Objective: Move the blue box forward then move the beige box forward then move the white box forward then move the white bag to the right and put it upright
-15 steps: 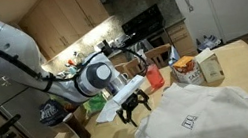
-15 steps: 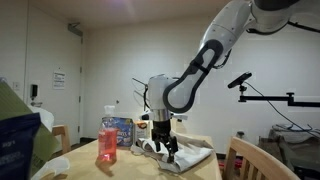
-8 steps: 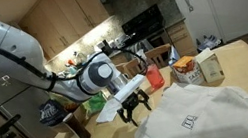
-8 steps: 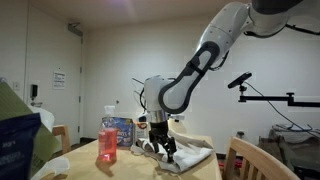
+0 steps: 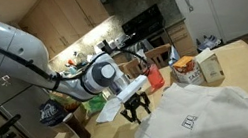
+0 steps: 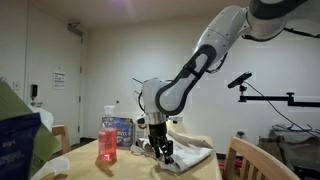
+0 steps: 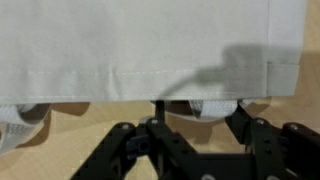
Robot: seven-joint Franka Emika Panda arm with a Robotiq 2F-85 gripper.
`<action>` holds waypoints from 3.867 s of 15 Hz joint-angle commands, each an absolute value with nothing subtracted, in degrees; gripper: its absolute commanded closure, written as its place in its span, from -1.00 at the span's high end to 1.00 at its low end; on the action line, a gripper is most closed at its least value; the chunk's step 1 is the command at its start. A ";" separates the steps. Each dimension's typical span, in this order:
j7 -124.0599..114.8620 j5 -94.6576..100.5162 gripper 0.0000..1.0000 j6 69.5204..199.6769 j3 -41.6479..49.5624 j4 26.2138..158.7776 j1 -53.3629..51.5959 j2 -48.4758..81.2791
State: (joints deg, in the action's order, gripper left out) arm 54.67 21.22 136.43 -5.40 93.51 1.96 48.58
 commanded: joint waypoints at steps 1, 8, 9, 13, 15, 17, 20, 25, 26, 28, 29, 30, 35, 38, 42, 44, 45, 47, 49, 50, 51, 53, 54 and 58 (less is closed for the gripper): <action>57.39 19.31 -0.32 134.08 -5.68 91.02 2.27 49.65; 54.74 20.89 -1.00 139.27 -4.88 94.58 0.85 44.71; 54.50 21.19 -0.98 140.80 -4.89 95.78 0.61 43.17; 53.17 23.26 -0.97 150.33 -4.62 103.04 -1.07 34.44; 52.84 24.46 -0.97 154.81 -4.44 106.85 -1.97 29.97; 52.94 25.43 -0.97 159.47 -4.49 111.32 -2.50 25.11; 53.76 26.13 -0.97 168.14 -4.91 119.37 -1.90 17.51; 60.94 17.12 -0.97 190.99 -15.44 135.53 11.32 7.57; 61.50 17.26 -0.97 195.71 -20.22 137.24 16.12 7.68; 52.73 28.16 -0.97 205.21 -26.65 138.27 25.26 11.37; 46.81 33.58 -0.97 198.22 -32.77 130.61 29.93 12.73; 43.38 38.64 -0.97 199.40 -36.16 129.14 34.56 15.99; 32.47 54.45 -0.97 198.06 -54.19 118.94 57.87 31.69; 33.82 59.47 -0.97 198.00 -62.50 119.72 71.99 41.77; 32.27 71.46 -0.97 197.94 -64.57 123.30 83.94 53.17; 31.12 75.30 -0.97 197.94 -63.02 123.72 85.73 55.88; 30.72 76.75 -0.97 197.94 -62.66 123.88 86.48 57.09; 31.55 77.84 -0.97 196.31 -62.87 124.15 87.84 59.92; 31.06 78.07 -0.97 195.35 -62.87 124.06 88.15 61.66; 30.95 77.90 -0.97 194.73 -62.99 124.03 88.22 62.44; 30.71 77.47 -0.97 194.10 -63.14 123.94 88.22 63.06; 29.77 75.11 -0.97 193.27 -62.73 123.46 87.91 62.24; 29.32 74.82 -0.97 192.39 -62.94 123.32 87.97 62.70; 27.65 70.39 -0.95 191.22 -61.74 121.91 86.80 60.09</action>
State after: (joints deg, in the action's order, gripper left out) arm 30.07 73.14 192.84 -61.54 123.00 87.16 62.33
